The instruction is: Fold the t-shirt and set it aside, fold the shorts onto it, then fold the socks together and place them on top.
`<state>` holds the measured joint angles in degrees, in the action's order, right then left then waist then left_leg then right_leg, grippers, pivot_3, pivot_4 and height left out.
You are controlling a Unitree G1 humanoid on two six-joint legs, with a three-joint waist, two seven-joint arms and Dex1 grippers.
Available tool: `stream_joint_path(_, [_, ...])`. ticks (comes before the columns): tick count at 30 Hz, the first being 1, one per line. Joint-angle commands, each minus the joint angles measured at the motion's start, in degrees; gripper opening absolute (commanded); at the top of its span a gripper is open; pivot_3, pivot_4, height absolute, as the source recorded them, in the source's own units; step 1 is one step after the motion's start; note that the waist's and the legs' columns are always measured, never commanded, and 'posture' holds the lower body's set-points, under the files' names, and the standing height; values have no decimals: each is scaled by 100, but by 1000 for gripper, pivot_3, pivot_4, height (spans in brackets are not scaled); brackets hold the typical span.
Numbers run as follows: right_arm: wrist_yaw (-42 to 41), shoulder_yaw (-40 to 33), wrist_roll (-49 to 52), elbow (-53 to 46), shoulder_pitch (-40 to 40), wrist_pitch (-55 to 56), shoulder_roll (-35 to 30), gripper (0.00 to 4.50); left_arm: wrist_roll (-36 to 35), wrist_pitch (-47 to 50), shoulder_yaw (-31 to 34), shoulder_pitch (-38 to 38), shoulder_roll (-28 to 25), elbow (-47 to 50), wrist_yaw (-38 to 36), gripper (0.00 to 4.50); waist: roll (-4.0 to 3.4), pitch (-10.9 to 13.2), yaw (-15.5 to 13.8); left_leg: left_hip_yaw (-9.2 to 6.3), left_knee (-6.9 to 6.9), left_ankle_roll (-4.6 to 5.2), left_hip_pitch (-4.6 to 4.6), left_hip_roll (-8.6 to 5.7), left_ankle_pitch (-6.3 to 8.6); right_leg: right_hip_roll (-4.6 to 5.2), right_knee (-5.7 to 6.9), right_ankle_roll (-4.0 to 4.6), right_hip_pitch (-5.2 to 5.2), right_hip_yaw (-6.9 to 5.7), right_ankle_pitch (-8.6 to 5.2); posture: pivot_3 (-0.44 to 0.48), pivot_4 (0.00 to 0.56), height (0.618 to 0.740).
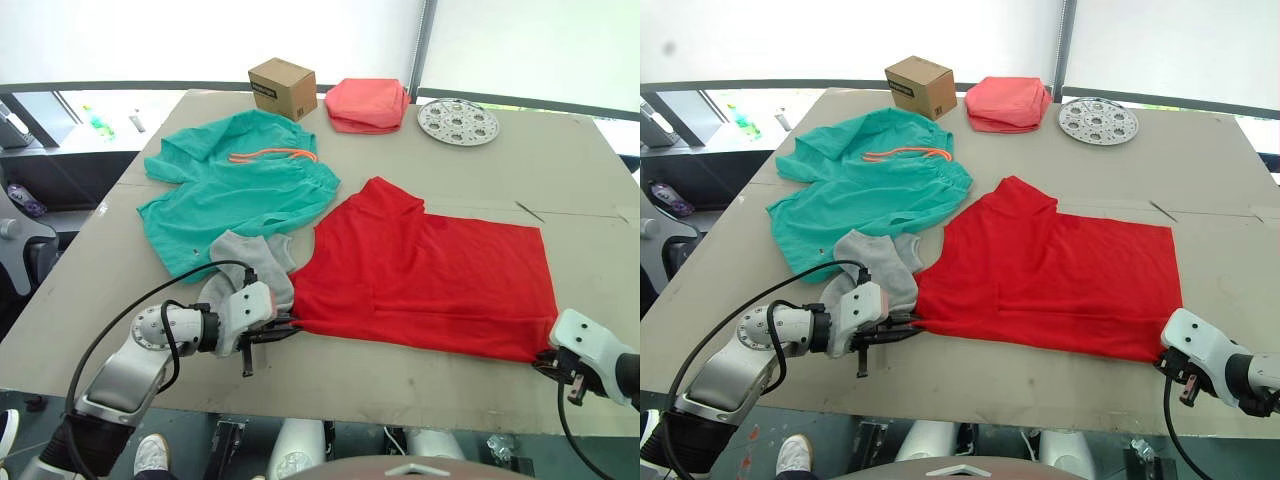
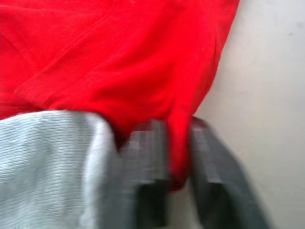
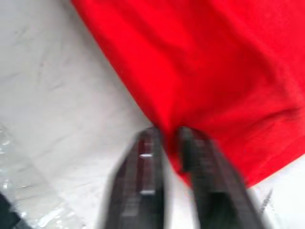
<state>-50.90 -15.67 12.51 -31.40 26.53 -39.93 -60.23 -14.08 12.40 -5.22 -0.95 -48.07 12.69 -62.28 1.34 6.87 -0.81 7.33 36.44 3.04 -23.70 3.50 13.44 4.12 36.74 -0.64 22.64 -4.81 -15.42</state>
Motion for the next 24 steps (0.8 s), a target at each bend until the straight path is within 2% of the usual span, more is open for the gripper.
stream_joint_path(1, [62,15,-149,135,-59,-104,-60,30,106,-10,-235,-129,-5,-138,-151,3,-4,2,0,2,2,2,0,-4,1,5,0,0,0,1,0,0,150,740])
stream_joint_path(5, [-336,-95,43,-24,-4,-189,-291,30,-204,83,-200,-304,-296,104,-686,3,-15,7,7,1,2,3,0,-6,1,7,1,0,1,0,0,0,150,740])
stream_joint_path(10, [-928,-353,156,-255,432,-343,-701,30,-607,383,-48,-721,-819,639,-1182,3,-23,6,-5,-1,-7,11,0,-4,-4,4,0,13,4,-5,6,0,150,740])
stream_joint_path(16, [-1263,-716,177,-713,1059,-541,-701,30,-757,494,147,-1174,-1054,1030,-1196,3,-30,15,-8,-12,-14,24,-3,-4,-10,1,-2,-11,3,-16,-8,0,150,740])
stream_joint_path(21, [-1188,-903,96,-892,1356,-544,-464,30,-786,415,337,-1396,-985,1283,-971,3,-33,19,-7,-13,-11,3,-3,-4,2,4,-2,-13,3,-14,-10,0,150,740])
stream_joint_path(23, [-1115,-1087,161,-895,1280,-424,-215,30,-1207,695,563,-1349,-871,1448,-887,3,-31,22,-7,-14,-10,1,-3,-4,3,4,-2,-13,3,-14,-10,0,150,740])
stream_joint_path(24, [-1166,-1242,269,-906,1225,-403,-107,5,-1573,1032,720,-1286,-819,1546,-803,398,-32,23,-7,-15,-9,1,-3,-4,3,4,-1,-13,3,-14,-9,0,150,740])
